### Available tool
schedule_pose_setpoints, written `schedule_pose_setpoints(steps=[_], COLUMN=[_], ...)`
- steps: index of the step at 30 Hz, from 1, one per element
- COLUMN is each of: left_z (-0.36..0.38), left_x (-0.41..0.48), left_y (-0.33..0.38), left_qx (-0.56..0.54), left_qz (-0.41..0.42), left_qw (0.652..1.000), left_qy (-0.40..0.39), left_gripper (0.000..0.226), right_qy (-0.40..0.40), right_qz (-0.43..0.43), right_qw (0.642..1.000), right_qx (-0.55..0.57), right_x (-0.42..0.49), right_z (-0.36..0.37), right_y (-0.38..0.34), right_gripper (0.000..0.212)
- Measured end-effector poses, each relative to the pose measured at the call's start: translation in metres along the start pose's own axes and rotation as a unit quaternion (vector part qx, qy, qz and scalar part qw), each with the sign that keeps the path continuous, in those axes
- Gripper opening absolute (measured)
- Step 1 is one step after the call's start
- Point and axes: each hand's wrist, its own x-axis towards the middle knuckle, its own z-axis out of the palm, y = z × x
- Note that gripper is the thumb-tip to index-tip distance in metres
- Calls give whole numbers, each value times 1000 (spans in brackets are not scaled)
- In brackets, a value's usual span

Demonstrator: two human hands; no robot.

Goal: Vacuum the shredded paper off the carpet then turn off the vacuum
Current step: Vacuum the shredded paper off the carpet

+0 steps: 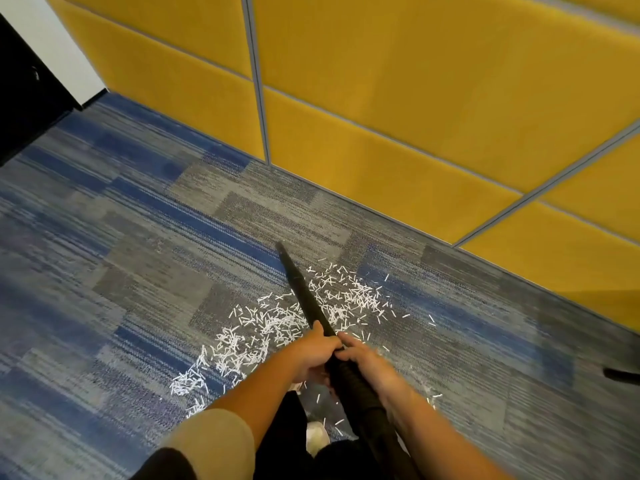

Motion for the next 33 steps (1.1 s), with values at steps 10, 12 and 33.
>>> schedule_pose_setpoints(steps=[10,12,33], left_z=[7,4,56], left_x=[2,4,-20], left_y=[16,19,-2], left_qx=[12,20,54], left_qz=[15,15,-2], left_qw=[1000,1000,998], left_qy=[4,8,-30], left_gripper=[73,73,71], right_qy=[0,9,10], right_qz=[0,4,2], right_qw=[1000,1000,999], right_qx=[27,29,41], right_x=[-1,3,-37], right_z=[-4,-4,-39], right_y=[-16,-17,24], right_gripper=[46,49,45])
